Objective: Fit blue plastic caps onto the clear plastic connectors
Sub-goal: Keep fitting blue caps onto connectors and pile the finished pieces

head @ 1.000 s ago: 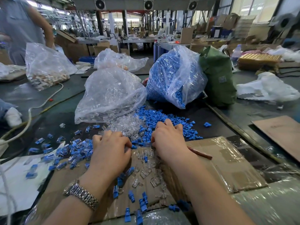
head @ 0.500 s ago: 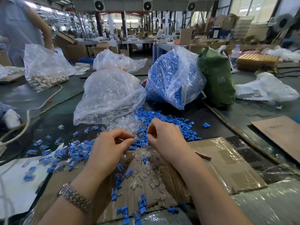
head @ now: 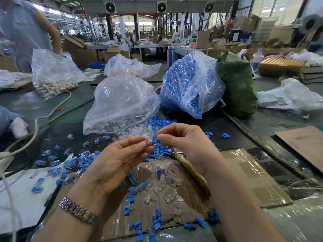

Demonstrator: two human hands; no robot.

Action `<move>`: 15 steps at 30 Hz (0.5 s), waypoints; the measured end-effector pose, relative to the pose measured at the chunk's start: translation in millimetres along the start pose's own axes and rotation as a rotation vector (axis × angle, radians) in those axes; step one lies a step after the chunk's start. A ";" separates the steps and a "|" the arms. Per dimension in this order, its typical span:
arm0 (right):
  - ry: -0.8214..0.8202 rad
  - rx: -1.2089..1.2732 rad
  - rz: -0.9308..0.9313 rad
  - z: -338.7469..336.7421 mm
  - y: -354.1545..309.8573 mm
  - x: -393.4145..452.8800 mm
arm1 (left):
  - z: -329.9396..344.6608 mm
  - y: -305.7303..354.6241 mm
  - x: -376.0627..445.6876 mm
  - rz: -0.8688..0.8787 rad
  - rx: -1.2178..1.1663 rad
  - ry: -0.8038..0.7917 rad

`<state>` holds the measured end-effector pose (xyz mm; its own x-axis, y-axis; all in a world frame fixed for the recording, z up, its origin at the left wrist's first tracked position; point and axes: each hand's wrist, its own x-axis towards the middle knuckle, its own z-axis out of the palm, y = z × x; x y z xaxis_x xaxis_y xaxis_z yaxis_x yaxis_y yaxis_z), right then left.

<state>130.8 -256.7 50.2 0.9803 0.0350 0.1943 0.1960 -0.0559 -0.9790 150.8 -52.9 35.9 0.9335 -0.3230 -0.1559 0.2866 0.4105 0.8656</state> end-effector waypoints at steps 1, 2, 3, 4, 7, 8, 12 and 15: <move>0.001 0.015 -0.008 0.3 -0.2 -0.5 | 0.8 -0.2 -0.5 0.000 0.019 0.000; 0.001 0.016 -0.016 0.7 -0.9 -0.8 | 1.3 -0.5 -0.9 0.001 0.024 -0.001; -0.001 0.006 -0.024 1.6 -1.2 -0.7 | 1.8 -0.6 -1.2 0.002 0.017 -0.003; -0.004 -0.015 -0.033 2.6 -1.3 -0.7 | 1.9 -0.6 -1.1 0.007 0.005 -0.004; -0.002 -0.112 -0.064 6.5 -1.1 -1.7 | 2.5 -1.0 -0.4 0.029 -0.001 -0.009; 0.005 -0.143 -0.076 7.5 -1.1 -2.1 | 2.4 -1.4 -0.3 0.039 0.008 -0.014; -0.006 -0.183 -0.121 10.2 -2.8 -4.5 | 2.0 -2.9 -0.4 0.076 0.038 -0.037; -0.043 -0.194 -0.139 11.1 -4.1 -5.8 | 1.4 -2.9 0.0 0.100 0.036 -0.051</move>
<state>124.0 -245.6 52.4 0.9425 0.0979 0.3196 0.3340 -0.2380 -0.9120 149.7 -55.3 34.1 0.9444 -0.3258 -0.0445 0.1841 0.4118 0.8925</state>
